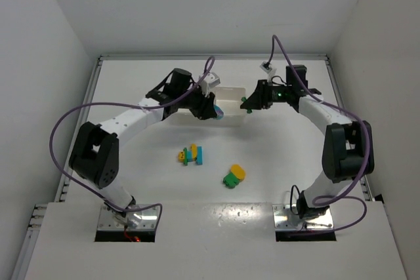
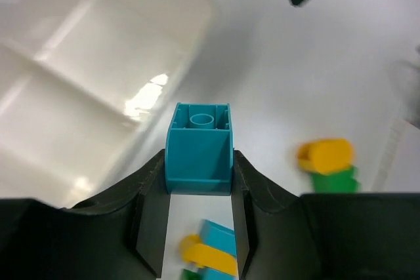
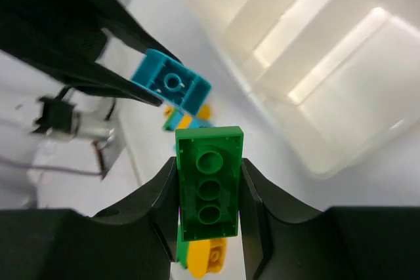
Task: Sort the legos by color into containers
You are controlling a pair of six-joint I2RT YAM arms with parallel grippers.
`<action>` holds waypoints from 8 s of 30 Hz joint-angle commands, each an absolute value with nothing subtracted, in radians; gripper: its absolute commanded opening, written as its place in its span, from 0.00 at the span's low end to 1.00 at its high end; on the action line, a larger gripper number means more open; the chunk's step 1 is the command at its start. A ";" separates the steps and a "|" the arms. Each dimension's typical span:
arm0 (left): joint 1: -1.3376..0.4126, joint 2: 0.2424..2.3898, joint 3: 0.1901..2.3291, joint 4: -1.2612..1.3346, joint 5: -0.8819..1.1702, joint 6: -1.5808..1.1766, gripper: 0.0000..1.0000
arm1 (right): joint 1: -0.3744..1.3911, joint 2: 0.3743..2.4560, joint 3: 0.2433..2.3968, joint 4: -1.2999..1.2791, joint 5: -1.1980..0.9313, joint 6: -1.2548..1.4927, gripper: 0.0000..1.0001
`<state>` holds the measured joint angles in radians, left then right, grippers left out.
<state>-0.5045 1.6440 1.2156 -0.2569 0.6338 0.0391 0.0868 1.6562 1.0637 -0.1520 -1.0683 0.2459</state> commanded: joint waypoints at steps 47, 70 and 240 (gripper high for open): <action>-0.460 1.296 0.898 -0.270 0.604 0.253 0.93 | 0.285 1.411 0.936 -0.773 -0.848 -0.730 0.74; -0.339 1.207 0.856 -0.307 0.555 0.170 0.93 | 0.529 1.571 0.910 -0.891 -0.693 -1.583 0.95; 0.080 1.253 0.903 -0.276 1.184 -0.112 0.20 | 0.371 2.118 1.694 0.169 -1.404 0.497 0.79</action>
<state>0.0967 1.2079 0.8417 -0.3279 1.0210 -0.0998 0.4068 2.1414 1.7851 -0.1581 -0.9771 0.1371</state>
